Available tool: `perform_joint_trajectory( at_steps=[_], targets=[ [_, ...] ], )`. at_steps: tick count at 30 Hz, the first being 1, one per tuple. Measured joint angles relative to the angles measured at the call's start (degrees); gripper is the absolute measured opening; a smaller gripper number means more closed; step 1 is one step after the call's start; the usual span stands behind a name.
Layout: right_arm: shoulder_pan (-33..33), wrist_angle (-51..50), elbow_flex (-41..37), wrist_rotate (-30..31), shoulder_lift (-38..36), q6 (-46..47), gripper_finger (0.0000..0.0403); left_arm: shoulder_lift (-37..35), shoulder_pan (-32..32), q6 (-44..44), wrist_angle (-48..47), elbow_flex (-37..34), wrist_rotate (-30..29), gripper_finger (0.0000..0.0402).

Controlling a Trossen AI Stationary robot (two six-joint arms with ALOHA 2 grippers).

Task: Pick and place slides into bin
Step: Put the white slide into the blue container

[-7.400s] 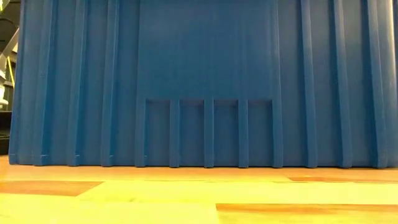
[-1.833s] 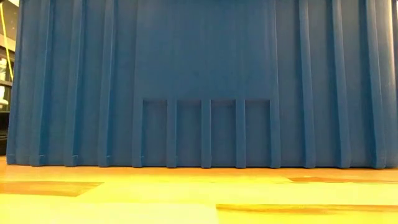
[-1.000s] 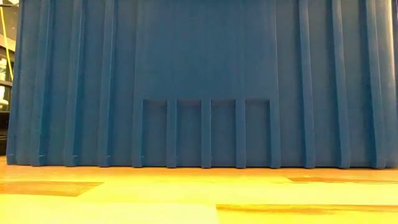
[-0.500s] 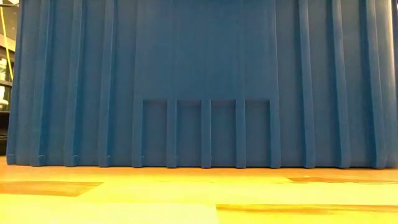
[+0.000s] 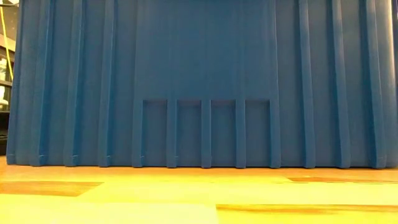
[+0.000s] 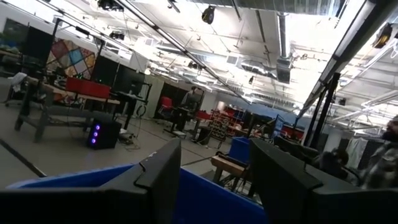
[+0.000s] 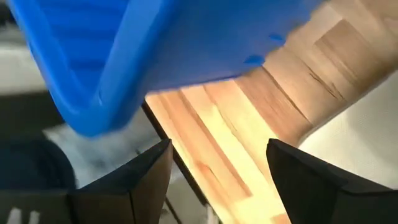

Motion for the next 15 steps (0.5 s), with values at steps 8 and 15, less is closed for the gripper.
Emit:
perform_joint_trajectory(
  at_steps=[8, 15],
  targets=[
    [1.2, -5.6, 0.0, 0.5, 2.2, -14.0, 0.0252, 0.0, 0.0, -0.1, -0.2, 0.0, 1.6, 0.0179],
    [1.1, -18.6, 0.0, 4.4, 5.5, -16.1, 0.0252, 0.0, 0.0, -1.7, -0.4, 0.0, 4.9, 0.0179]
  ],
)
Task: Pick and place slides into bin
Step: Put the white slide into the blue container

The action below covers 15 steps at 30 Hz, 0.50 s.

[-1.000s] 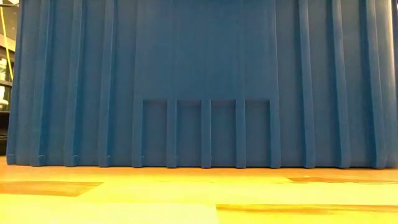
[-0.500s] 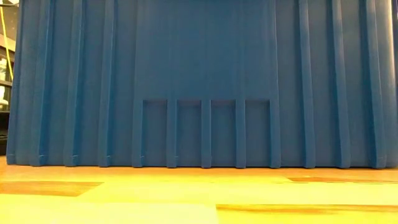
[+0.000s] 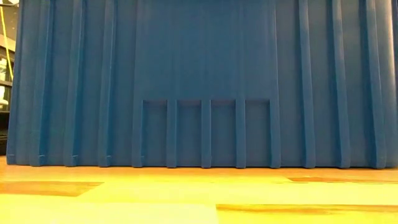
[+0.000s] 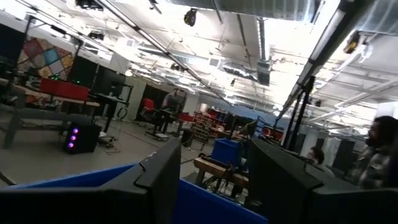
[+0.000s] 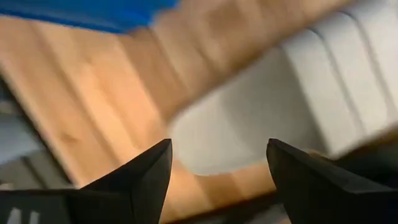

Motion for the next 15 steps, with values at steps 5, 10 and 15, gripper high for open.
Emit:
perform_joint_trajectory(
  at_steps=[5, 10, 15],
  targets=[
    [0.0, 0.2, 0.0, 1.4, 2.1, -6.0, 0.0252, 0.0, 0.0, -0.2, 0.4, 0.0, 2.3, 0.0179],
    [0.0, -0.2, 0.0, 4.7, 5.0, -9.1, 0.0252, 0.0, 0.0, -0.1, 0.3, 0.0, 2.6, 0.0179],
    [0.0, -1.4, 0.0, 11.0, 6.8, -3.4, 0.0252, 0.0, 0.0, 0.0, 0.4, 0.0, 3.5, 0.0179]
  ],
)
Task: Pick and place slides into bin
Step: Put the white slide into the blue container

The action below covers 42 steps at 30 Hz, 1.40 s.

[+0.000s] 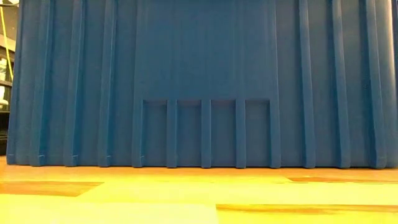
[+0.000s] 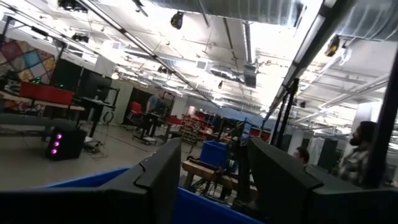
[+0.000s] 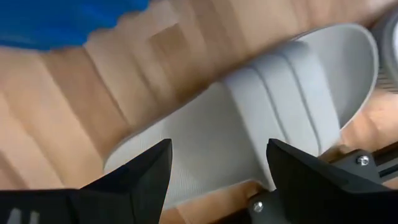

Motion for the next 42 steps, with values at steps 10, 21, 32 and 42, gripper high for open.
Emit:
perform_joint_trajectory(
  at_steps=[10, 21, 32, 42],
  targets=[
    [0.0, 0.9, -4.5, -1.1, 0.6, 1.5, 0.0252, 0.0, 0.0, -1.2, 0.3, 0.0, 0.8, 0.0179],
    [0.0, 2.4, -5.5, 5.1, 0.6, 4.5, 0.0252, 0.0, 0.0, -1.8, 0.6, 0.0, 0.8, 0.0179],
    [-0.1, 1.9, -5.5, 6.0, 5.2, 7.4, 0.0252, 0.0, 0.0, -1.8, 0.5, 0.0, 0.6, 0.0179],
    [0.0, 1.6, -5.4, 5.6, 13.3, 9.4, 0.0252, 0.0, 0.0, -2.3, 1.0, 0.0, 0.6, 0.0179]
  ],
)
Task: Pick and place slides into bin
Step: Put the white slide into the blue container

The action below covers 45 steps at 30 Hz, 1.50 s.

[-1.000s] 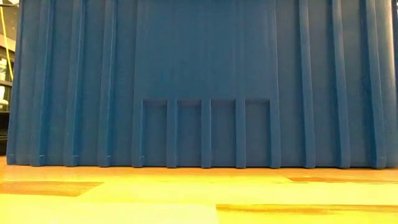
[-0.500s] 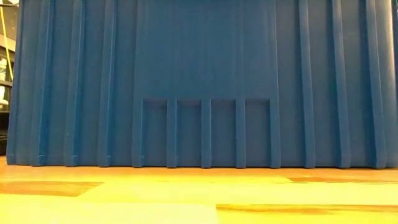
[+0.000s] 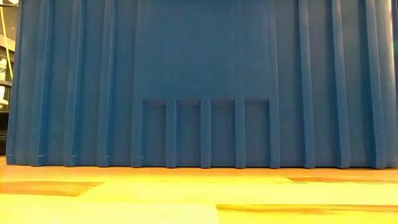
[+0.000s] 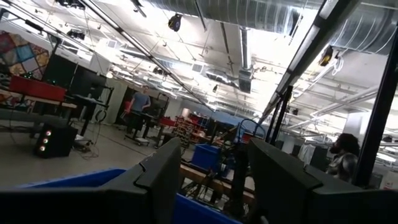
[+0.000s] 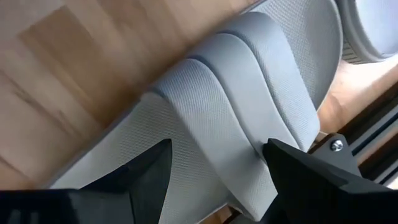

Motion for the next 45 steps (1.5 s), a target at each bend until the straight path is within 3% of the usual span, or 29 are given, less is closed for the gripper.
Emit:
perform_joint_trajectory(
  at_steps=[6, 9, 12, 14, 25, 28, 37, 45],
  targets=[
    [0.0, -0.6, 0.1, 1.0, 2.3, 2.6, 0.0228, 0.0, 0.0, -0.5, 0.0, 0.0, 0.0, 0.0179],
    [0.0, -0.6, 0.1, 0.8, 2.4, 2.4, 0.0156, 0.0, 0.0, -0.6, 0.0, 0.0, 0.0, 0.0179],
    [0.0, -0.4, 0.1, -1.2, 2.4, 0.3, 0.0045, 0.0, 0.0, -0.6, 0.0, 0.0, 0.0, 0.0179],
    [-0.2, -0.6, 0.2, -3.0, 2.5, -1.7, 0.0016, 0.0, 0.0, -0.6, 0.0, 0.0, 0.0, 0.0179],
    [-2.0, -7.0, 4.6, -7.3, 2.6, -0.4, 0.0001, 0.0, 0.0, -0.5, -0.6, 0.0, 0.0, 0.0179],
    [-0.3, -10.5, 6.3, -8.1, 2.3, 1.0, 0.0001, 0.0, 0.0, -0.4, -0.6, 0.0, -0.1, 0.0179],
    [3.8, -9.0, 10.4, -11.6, 2.3, 1.3, 0.0000, 0.0, 0.0, -0.3, -2.2, 0.0, -1.5, 0.0179],
    [7.3, -20.0, 19.6, -13.0, 2.3, 4.8, 0.0000, 0.0, 0.0, -0.4, -2.2, 0.0, -1.5, 0.0179]
  ],
)
